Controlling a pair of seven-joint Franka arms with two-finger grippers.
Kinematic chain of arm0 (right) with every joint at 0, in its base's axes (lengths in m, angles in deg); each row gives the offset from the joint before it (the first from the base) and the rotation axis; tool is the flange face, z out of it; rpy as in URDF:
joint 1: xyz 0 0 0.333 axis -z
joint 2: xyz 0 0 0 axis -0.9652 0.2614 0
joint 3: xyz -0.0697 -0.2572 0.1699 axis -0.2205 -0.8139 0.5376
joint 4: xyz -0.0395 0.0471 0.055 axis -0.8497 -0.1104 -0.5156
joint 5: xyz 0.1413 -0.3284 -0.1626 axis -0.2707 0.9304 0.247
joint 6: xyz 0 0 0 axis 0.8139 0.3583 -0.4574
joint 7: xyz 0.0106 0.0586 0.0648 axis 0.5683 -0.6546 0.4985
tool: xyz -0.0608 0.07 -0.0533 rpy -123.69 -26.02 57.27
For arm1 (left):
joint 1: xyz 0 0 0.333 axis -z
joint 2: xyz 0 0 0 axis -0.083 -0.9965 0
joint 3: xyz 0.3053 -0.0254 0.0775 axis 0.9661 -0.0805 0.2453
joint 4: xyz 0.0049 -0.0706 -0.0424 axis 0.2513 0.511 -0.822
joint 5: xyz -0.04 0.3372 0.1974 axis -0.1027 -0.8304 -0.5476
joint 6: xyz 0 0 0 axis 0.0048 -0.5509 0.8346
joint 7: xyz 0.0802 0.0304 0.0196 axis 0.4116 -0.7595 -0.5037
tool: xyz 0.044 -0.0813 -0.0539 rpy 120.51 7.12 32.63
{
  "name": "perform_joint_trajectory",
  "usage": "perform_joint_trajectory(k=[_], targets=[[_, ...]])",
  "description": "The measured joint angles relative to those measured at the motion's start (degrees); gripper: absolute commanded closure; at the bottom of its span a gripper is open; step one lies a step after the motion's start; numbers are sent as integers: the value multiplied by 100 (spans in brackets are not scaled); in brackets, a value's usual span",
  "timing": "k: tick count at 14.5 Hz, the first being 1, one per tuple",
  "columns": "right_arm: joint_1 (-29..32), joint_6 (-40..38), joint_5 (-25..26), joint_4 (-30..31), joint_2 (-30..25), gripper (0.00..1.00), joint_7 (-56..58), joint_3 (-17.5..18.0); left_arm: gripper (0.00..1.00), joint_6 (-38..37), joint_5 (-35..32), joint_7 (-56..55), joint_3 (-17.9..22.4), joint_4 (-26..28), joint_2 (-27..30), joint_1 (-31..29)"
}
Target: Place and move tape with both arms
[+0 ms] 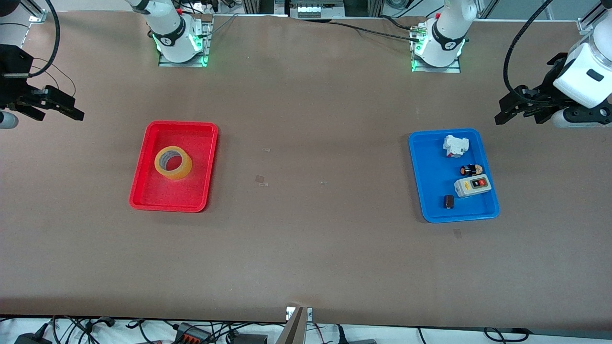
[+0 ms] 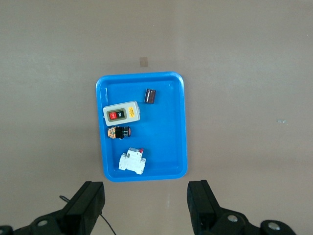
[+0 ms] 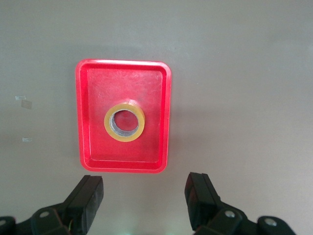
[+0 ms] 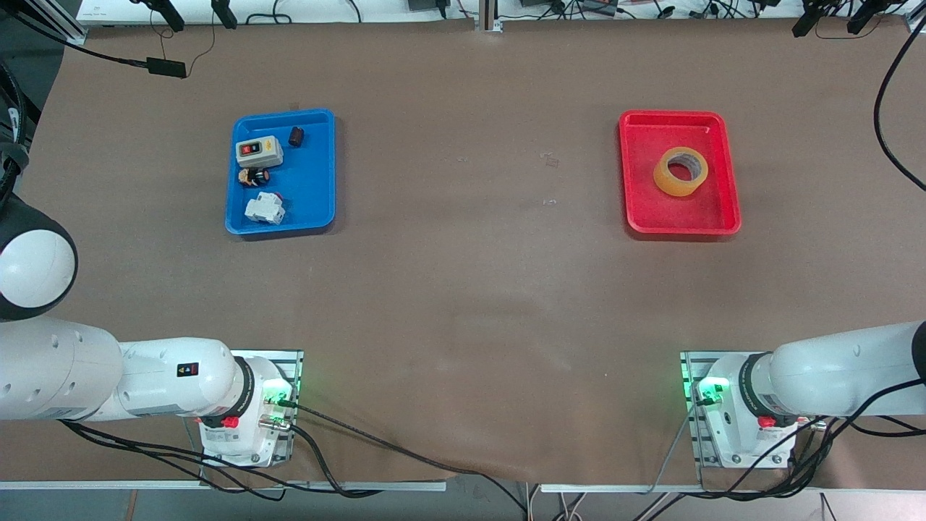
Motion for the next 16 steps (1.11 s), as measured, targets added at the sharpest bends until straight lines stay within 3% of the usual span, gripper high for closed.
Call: perform_joint_trajectory(k=[7,11,16], targets=[[1,43,7,6,-3,2,0,0,0,-132,0,2,25,-99,-3,31],[0,44,4,-64,-30,2,0,2,0,-150,0,-1,677,-99,-7,683],[-33,-40,4,-112,-39,2,-58,128,0,-151,0,0,752,-99,-8,724]])
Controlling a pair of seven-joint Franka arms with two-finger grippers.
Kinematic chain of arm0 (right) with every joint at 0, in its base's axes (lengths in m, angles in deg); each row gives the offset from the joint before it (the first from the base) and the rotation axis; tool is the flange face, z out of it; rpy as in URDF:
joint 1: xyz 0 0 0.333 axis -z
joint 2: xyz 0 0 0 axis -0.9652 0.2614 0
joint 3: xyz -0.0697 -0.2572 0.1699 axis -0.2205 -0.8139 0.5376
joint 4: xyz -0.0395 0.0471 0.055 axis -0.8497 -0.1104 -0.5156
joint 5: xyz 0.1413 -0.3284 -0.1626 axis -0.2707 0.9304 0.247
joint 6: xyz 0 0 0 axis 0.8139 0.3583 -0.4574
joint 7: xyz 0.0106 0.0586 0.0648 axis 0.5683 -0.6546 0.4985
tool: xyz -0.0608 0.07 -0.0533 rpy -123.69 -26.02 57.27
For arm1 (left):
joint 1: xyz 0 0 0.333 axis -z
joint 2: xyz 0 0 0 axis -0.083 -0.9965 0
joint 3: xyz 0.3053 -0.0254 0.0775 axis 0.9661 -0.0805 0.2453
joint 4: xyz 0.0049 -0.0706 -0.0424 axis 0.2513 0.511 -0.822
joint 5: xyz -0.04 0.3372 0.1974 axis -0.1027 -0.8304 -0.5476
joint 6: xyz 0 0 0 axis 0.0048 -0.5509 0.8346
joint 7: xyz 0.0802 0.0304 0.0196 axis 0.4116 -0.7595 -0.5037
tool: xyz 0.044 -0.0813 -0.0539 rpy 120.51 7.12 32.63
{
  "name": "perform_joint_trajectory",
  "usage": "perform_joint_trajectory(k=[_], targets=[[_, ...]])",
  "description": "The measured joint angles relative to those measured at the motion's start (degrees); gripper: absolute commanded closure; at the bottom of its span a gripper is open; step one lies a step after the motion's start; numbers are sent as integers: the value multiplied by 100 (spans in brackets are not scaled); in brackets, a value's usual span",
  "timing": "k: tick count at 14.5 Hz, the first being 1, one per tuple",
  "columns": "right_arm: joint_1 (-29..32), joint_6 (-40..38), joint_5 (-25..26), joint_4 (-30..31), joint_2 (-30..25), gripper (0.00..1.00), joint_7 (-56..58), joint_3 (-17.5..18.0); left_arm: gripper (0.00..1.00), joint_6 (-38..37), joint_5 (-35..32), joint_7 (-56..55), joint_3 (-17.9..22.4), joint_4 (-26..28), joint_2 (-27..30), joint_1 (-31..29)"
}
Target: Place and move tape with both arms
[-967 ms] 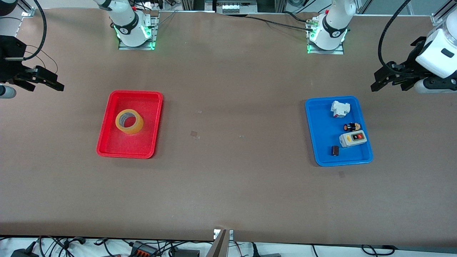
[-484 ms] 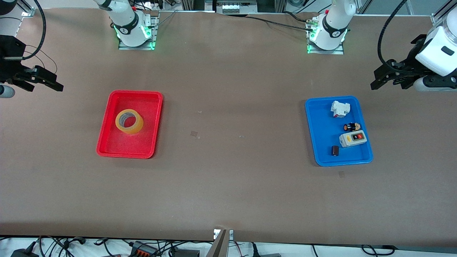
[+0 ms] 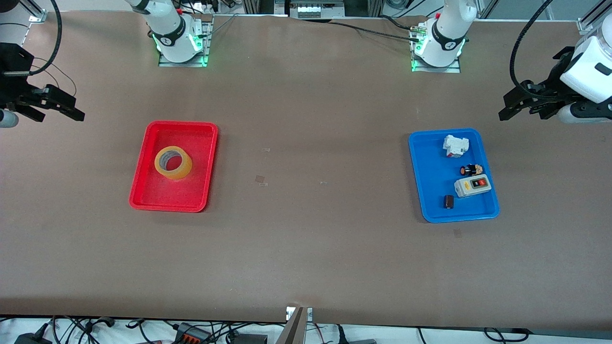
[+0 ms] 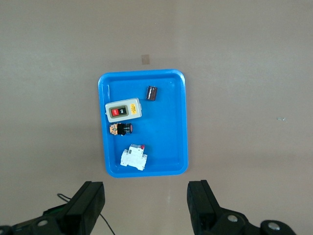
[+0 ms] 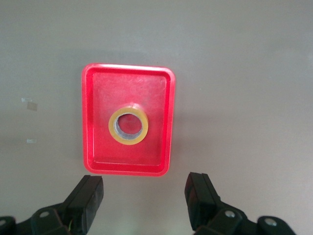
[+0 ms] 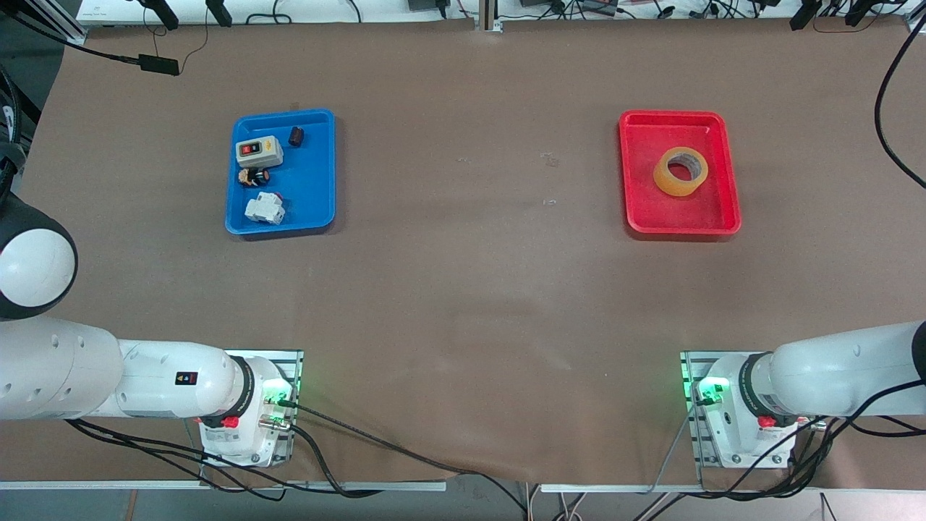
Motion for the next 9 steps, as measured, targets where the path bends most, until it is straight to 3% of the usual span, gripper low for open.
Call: perform_joint_trajectory(k=[9], targets=[[82,-313,94,20,-215,2,-309,315,0,-12,0,0,5,0,-2,43]])
